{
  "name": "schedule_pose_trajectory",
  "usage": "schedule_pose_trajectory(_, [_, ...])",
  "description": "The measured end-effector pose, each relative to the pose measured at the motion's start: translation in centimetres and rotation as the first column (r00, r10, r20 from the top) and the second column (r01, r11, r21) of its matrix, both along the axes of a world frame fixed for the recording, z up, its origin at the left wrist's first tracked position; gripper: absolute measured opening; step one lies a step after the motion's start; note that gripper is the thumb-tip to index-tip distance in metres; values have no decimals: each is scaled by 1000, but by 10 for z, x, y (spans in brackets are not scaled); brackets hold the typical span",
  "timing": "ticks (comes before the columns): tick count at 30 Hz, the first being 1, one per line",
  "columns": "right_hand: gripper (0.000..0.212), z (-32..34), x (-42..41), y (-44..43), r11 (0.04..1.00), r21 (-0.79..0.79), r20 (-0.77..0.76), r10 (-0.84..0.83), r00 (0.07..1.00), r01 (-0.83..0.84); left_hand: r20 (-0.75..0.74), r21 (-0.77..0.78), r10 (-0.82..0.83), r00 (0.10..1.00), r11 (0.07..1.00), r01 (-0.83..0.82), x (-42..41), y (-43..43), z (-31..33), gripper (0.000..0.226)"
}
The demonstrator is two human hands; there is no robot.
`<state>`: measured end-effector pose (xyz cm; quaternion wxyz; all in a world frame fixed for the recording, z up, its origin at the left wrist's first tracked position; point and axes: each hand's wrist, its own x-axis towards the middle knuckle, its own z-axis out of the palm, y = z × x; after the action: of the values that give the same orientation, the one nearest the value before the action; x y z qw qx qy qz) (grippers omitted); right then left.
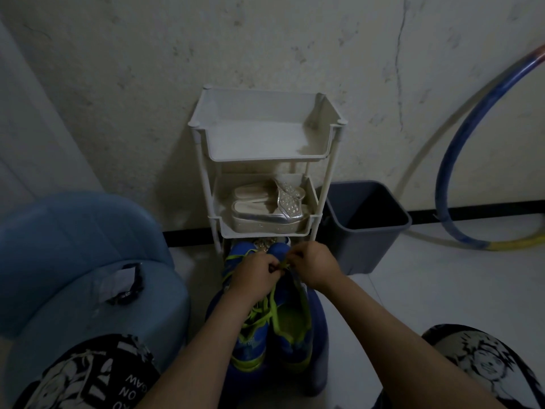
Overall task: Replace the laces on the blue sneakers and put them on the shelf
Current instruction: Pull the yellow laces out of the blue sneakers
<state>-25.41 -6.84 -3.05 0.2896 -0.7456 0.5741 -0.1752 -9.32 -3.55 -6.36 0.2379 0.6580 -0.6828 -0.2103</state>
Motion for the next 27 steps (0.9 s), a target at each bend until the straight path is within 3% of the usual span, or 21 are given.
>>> schedule_pose_trajectory(3, [20, 9, -3, -2, 935, -132, 264, -285, 921, 328, -22, 26, 0, 1000, 1000, 1, 0, 0, 0, 12])
schedule_pose_trajectory(5, [21, 14, -7, -7, 890, -146, 342, -365, 866, 432, -17, 14, -7, 1000, 1000, 7, 0, 1, -1, 13])
schedule_pose_trajectory(9, [31, 10, -9, -4, 931, -211, 152, -269, 951, 297, 32, -6, -9, 999, 1000, 9, 0, 1, -2, 11])
schedule_pose_trajectory(13, [56, 9, -3, 4, 979, -203, 19, -16, 1000, 19, 63, -23, -10, 998, 1000, 11, -2, 1, -2, 11])
schedule_pose_trajectory(16, [40, 5, 5, 9, 990, -17, -104, 139, 985, -141, 85, -41, -17, 996, 999, 20, -1, 0, -2, 11])
schedule_pose_trajectory(19, [24, 0, 6, 6, 981, 23, -292, 190, 937, -192, 61, -22, -11, 998, 1000, 13, 0, 1, 0, 10])
schedule_pose_trajectory(22, [19, -1, 2, 1, 990, 27, -254, 143, 957, -141, 18, 4, -4, 1000, 1000, 4, 0, 2, -1, 11])
schedule_pose_trajectory(27, [19, 0, -1, 0, 961, -153, -43, -241, 970, 232, -30, 62, 7, 1000, 998, -6, 0, 1, -1, 12])
